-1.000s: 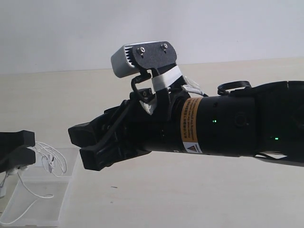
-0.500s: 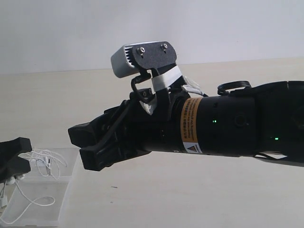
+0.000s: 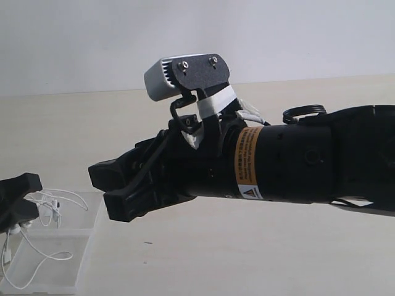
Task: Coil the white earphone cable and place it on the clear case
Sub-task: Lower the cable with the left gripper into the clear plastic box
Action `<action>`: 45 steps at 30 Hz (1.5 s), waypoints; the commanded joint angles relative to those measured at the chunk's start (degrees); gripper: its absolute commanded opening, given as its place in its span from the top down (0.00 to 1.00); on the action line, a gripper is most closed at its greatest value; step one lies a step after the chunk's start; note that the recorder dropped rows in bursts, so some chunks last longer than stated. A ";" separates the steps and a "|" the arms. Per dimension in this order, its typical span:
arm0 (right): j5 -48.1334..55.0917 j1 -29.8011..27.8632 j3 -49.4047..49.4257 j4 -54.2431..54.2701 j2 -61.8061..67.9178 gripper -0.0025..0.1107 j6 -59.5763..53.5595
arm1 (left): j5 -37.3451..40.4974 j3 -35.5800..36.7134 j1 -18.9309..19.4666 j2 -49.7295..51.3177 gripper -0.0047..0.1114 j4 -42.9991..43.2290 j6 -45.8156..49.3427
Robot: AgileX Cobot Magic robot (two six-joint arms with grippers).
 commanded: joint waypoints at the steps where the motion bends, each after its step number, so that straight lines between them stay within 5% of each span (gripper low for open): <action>1: -0.52 0.10 -0.23 -0.21 -0.29 0.42 0.00 | -0.54 0.17 -0.07 1.80 0.96 -0.29 0.15; 31: -0.52 0.10 -0.23 -0.21 -0.29 0.42 0.00 | -3.74 0.17 -0.07 5.46 0.96 -1.57 1.38; 38: -0.52 0.10 -0.23 -0.21 -0.29 0.42 0.00 | -5.13 0.17 -0.07 6.80 0.78 -1.57 1.38; 45: -0.52 0.10 -0.23 -0.21 -0.29 0.42 0.00 | -4.39 -2.54 -2.55 7.08 0.76 -1.57 1.74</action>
